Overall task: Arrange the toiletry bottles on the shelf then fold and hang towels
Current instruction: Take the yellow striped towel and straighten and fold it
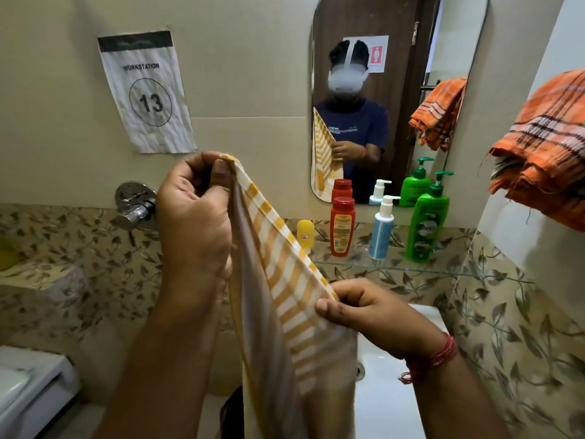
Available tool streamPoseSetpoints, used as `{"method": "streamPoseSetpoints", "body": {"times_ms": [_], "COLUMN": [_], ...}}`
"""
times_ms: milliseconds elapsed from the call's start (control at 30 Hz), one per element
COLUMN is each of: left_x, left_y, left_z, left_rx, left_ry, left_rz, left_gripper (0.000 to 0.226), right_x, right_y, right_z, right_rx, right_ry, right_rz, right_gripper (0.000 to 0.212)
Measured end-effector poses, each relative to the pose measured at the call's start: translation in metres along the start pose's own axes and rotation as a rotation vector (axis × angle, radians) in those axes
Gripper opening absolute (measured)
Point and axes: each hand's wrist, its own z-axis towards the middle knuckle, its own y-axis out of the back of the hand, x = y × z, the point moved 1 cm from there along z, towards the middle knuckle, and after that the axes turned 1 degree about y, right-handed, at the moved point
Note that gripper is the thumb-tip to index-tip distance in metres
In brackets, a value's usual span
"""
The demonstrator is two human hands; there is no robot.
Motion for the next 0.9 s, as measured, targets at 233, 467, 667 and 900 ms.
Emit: {"method": "streamPoseSetpoints", "body": {"times_ms": [233, 467, 667, 900], "left_x": [0.004, -0.009, -0.012, -0.019], "left_y": [0.009, 0.038, 0.053, 0.056], "left_z": [-0.017, -0.016, -0.020, -0.019], "left_rx": [0.386, 0.537, 0.457, 0.372], "left_ry": [0.110, 0.112, 0.084, 0.020], "left_rz": [0.103, 0.118, 0.184, 0.154], "left_gripper": [0.019, 0.021, 0.023, 0.009], "right_x": [0.043, 0.057, 0.058, 0.054], "right_y": [-0.034, -0.080, -0.102, -0.100], "right_z": [0.021, 0.024, 0.031, 0.036], "right_rx": [-0.324, -0.644, -0.677, -0.328], "right_ry": [0.348, 0.630, 0.601, 0.453], "right_rz": [-0.138, -0.415, -0.232, -0.053], "right_gripper": [0.021, 0.011, 0.004, 0.017]}}
